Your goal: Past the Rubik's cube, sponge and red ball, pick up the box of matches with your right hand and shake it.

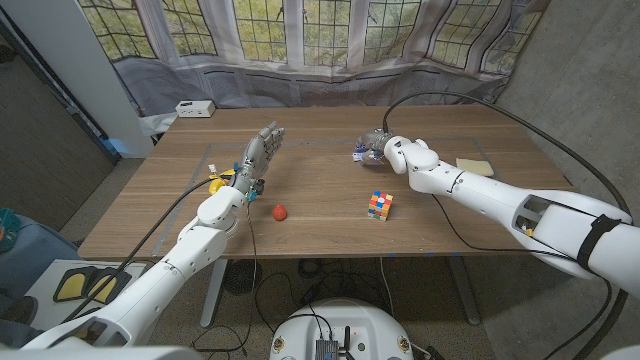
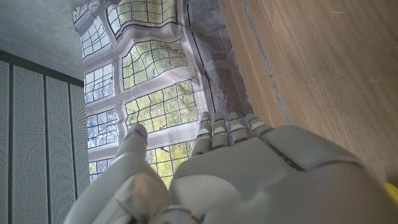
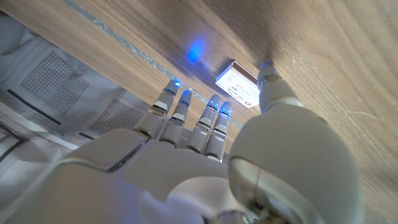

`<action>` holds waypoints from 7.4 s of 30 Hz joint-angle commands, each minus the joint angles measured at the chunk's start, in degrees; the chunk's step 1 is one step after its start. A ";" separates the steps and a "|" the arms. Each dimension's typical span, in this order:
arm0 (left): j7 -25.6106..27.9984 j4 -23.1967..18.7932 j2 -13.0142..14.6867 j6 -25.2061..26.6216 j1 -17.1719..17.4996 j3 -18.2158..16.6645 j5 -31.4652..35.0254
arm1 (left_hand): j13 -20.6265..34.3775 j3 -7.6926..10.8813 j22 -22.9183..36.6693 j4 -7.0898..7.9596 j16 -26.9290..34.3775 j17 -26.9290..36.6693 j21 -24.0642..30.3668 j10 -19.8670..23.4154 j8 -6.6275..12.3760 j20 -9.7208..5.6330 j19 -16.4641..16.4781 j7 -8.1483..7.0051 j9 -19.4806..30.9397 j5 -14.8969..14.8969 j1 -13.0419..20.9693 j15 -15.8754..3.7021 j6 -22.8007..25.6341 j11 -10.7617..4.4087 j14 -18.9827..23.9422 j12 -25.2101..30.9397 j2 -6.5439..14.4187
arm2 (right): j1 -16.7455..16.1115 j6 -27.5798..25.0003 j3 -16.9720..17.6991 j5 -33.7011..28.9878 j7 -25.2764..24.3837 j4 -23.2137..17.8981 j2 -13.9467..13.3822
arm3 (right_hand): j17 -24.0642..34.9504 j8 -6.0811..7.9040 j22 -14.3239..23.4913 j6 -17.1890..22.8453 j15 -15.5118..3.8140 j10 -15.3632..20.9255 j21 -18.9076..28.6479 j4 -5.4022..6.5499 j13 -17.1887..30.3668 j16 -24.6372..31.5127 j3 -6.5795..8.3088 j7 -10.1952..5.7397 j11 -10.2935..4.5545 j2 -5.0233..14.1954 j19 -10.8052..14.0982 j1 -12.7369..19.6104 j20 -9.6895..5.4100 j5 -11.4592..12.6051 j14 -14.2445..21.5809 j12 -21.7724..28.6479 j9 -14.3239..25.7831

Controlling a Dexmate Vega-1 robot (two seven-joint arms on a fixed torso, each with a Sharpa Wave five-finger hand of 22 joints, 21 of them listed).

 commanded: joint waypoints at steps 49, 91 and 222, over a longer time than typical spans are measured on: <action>0.25 -0.67 -0.23 0.34 0.55 0.38 -0.11 | 0.21 0.24 0.21 -0.01 -0.16 0.08 0.05 0.38 -0.07 1.78 -0.80 -0.18 0.29 -0.03 0.16 0.28 0.35 -0.55 0.00 -0.27 0.20 | -3.79 0.15 1.32 -1.92 -8.03 -0.50 -1.80 | 0.31 3.99 0.32 18.22 -4.10 17.24 0.61 0.20 0.61 2.64 0.51 -1.57 -0.40 1.64 6.44 3.60 -0.09 0.37 13.07 3.08 0.23; 0.03 -0.68 -0.24 0.71 -0.14 0.63 0.09 | 0.25 0.28 0.25 0.03 -0.15 0.11 0.16 0.34 -0.06 2.15 -0.98 -0.35 0.29 -0.04 0.04 0.45 0.43 -0.68 -0.24 -0.31 0.18 | -8.72 -0.79 7.28 -2.04 -14.15 -9.26 -5.29 | 0.89 4.36 0.36 20.79 -5.54 20.00 0.77 0.30 1.13 3.40 0.68 -1.63 -0.42 2.69 8.05 4.23 -0.16 0.04 16.56 3.53 0.40; -3.67 3.83 -2.50 -0.22 -4.05 2.40 -0.18 | 0.30 0.70 0.26 -0.12 0.13 0.09 0.41 1.41 0.10 3.04 -0.85 -0.60 0.31 -0.04 0.21 0.45 1.41 -1.06 1.08 -0.05 0.33 | -36.37 36.78 62.60 113.58 19.15 -6.07 8.86 | 4.68 3.70 0.63 23.67 -8.65 23.81 1.60 1.15 1.23 6.33 -2.33 -1.58 -0.35 6.20 13.76 3.83 -4.86 -2.40 21.85 2.69 0.92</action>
